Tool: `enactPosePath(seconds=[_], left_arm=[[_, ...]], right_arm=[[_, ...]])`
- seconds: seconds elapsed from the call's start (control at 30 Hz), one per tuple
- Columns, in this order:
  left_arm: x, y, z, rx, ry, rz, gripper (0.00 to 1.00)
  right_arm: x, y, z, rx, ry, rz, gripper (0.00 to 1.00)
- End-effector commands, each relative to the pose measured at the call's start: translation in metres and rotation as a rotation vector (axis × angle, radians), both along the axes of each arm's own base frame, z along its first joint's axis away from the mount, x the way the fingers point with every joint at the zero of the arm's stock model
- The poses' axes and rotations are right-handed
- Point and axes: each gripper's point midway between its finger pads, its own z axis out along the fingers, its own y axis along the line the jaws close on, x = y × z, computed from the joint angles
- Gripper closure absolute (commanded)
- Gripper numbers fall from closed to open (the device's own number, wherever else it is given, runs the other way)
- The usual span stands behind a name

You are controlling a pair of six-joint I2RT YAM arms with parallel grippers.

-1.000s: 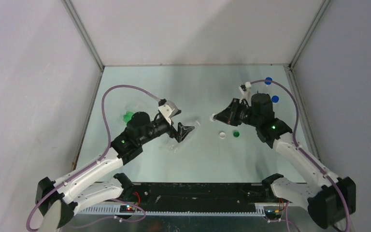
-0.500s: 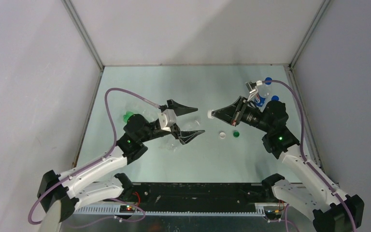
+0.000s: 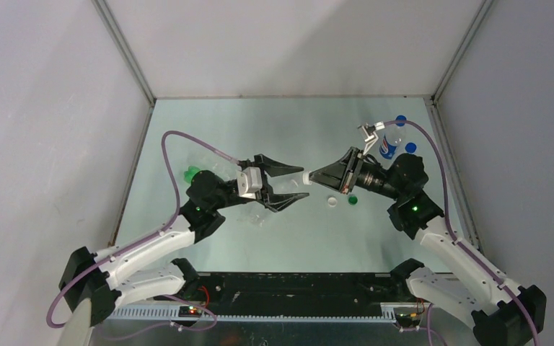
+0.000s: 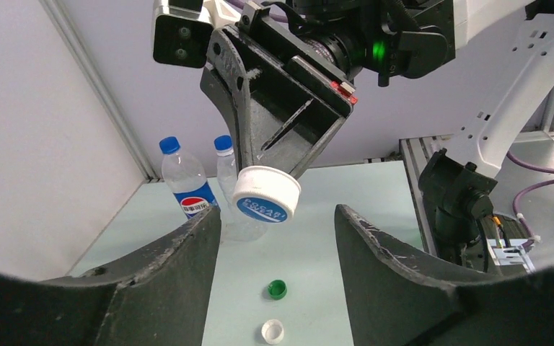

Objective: Screw on the bottle caps

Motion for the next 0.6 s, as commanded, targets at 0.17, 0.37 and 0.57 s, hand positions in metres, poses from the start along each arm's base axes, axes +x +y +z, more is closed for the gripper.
enactPosePath(seconds=[0.17, 0.37, 0.57], left_arm=[[-0.014, 0.001, 0.036, -0.080, -0.075, -0.057, 0.40], [-0.014, 0.002, 0.034, -0.064, -0.064, -0.055, 0.51], [-0.011, 0.003, 0.024, -0.027, -0.033, -0.034, 0.63]], right_arm=[[-0.005, 0.008, 0.005, 0.020, -0.025, 0.035, 1.00], [-0.004, 0.011, 0.004, 0.021, -0.020, 0.037, 1.00], [-0.002, 0.011, 0.003, 0.015, -0.025, 0.023, 1.00]])
